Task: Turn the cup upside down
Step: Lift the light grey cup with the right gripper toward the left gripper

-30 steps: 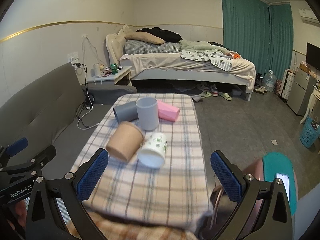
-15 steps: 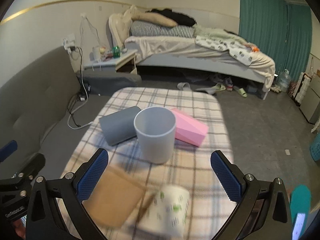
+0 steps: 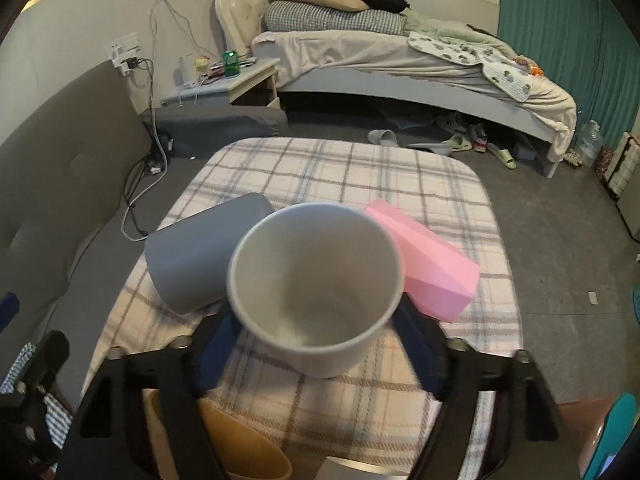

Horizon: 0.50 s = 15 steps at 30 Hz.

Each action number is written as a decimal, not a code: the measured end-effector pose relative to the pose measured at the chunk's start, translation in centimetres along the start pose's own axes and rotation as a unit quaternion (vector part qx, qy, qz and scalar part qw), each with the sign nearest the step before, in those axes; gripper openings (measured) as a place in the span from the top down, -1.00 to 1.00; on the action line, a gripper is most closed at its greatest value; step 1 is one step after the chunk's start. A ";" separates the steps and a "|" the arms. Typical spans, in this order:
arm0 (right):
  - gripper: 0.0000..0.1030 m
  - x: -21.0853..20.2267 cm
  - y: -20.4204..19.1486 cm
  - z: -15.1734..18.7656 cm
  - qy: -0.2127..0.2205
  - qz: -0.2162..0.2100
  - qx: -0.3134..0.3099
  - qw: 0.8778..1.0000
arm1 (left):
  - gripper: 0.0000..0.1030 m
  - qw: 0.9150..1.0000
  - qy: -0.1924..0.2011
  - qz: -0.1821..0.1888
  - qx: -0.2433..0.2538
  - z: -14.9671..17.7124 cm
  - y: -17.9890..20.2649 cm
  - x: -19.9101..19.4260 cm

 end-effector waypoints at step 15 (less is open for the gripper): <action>-0.38 -16.5 -2.0 3.8 0.068 -0.044 -0.014 0.997 | -0.97 0.998 0.061 0.007 -0.008 1.0 -1.8 -11.3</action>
Point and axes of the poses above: each gripper's, at about its wrist camera, not at the fingertips, and x roughly the way its jaws point, y to its right, z to its underside, the point moved 10 cm from there along x, roughly the way its jaws point, and after that the axes turned 15 degrees about -y, right-handed, at the moved point
